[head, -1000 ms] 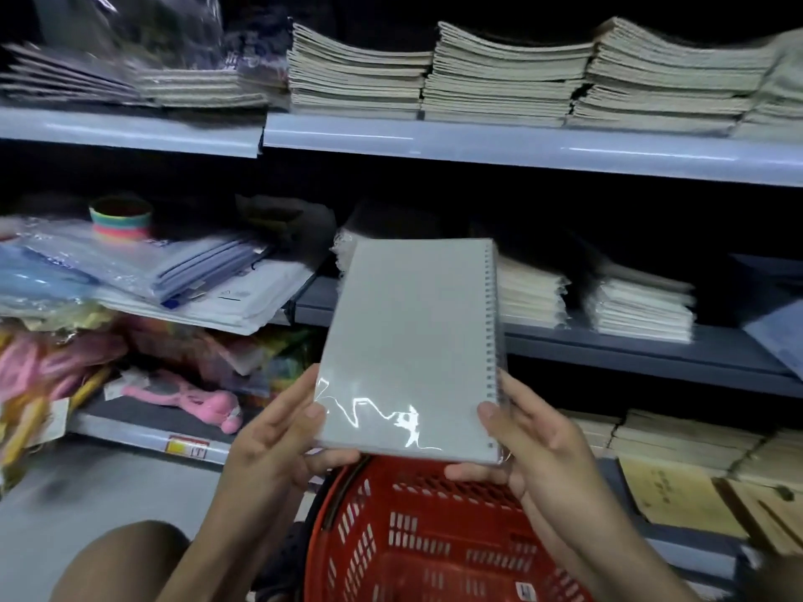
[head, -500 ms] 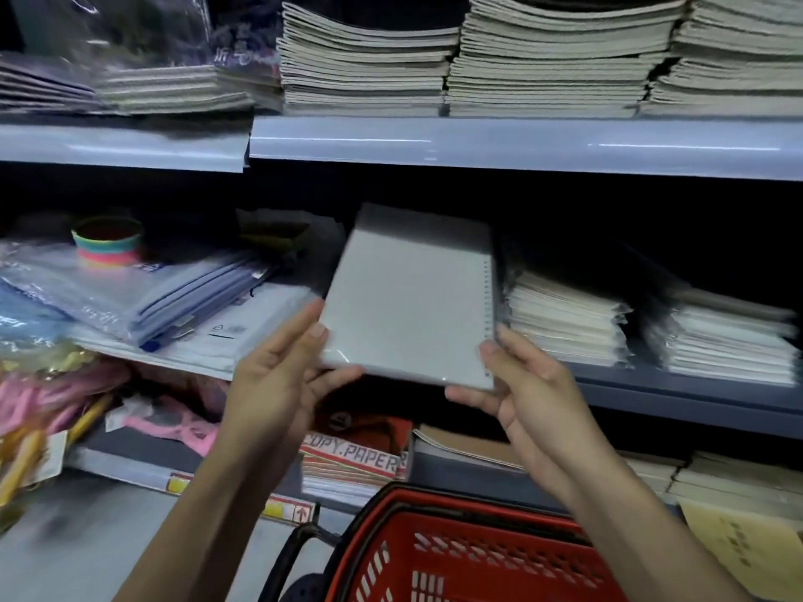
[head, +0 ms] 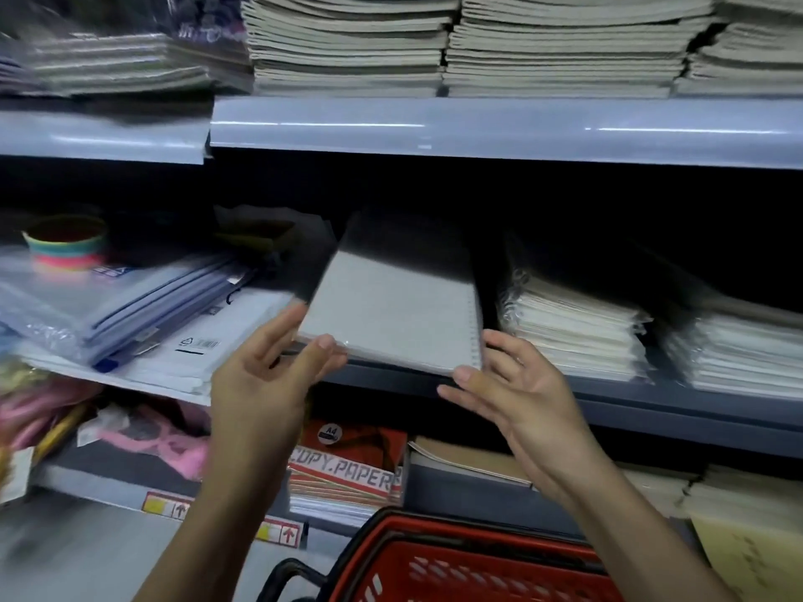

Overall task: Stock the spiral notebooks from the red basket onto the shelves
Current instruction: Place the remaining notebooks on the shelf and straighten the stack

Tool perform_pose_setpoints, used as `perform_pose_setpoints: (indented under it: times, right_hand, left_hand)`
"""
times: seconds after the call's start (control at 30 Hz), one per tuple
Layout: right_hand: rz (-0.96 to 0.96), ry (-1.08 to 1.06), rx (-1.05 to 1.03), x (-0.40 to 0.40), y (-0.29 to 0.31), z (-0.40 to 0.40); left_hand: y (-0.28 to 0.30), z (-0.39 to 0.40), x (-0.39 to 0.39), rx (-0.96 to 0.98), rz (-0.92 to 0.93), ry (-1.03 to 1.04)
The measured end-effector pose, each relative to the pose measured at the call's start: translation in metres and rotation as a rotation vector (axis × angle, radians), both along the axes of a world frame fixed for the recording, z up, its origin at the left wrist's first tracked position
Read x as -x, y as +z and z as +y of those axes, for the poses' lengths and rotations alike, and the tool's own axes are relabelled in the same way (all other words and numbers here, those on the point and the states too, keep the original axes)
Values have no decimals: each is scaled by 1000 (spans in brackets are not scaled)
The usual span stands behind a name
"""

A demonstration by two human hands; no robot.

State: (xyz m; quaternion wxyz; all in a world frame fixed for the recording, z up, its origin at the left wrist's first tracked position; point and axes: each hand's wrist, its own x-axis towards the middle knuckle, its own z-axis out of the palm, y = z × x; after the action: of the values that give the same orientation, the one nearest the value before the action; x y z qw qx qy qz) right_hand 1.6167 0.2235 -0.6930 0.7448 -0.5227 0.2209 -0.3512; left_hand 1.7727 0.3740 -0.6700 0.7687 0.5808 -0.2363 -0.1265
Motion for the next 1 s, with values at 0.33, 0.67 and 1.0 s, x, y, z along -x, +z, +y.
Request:
perform_pose_setpoints:
  times: [0.33,0.67,1.0]
  right_hand:
    - [-17,-454,112,-47,-4,-16]
    - [59,-420,155,-73,-6,-55]
    - [220,-307,346,-27,-29,-20]
  left_hand:
    - [-3,-60,-28,-18,-100,202]
    - [-14,-88,-40,-88,-111,189]
    - [-29,-59,-2,-165,-138,53]
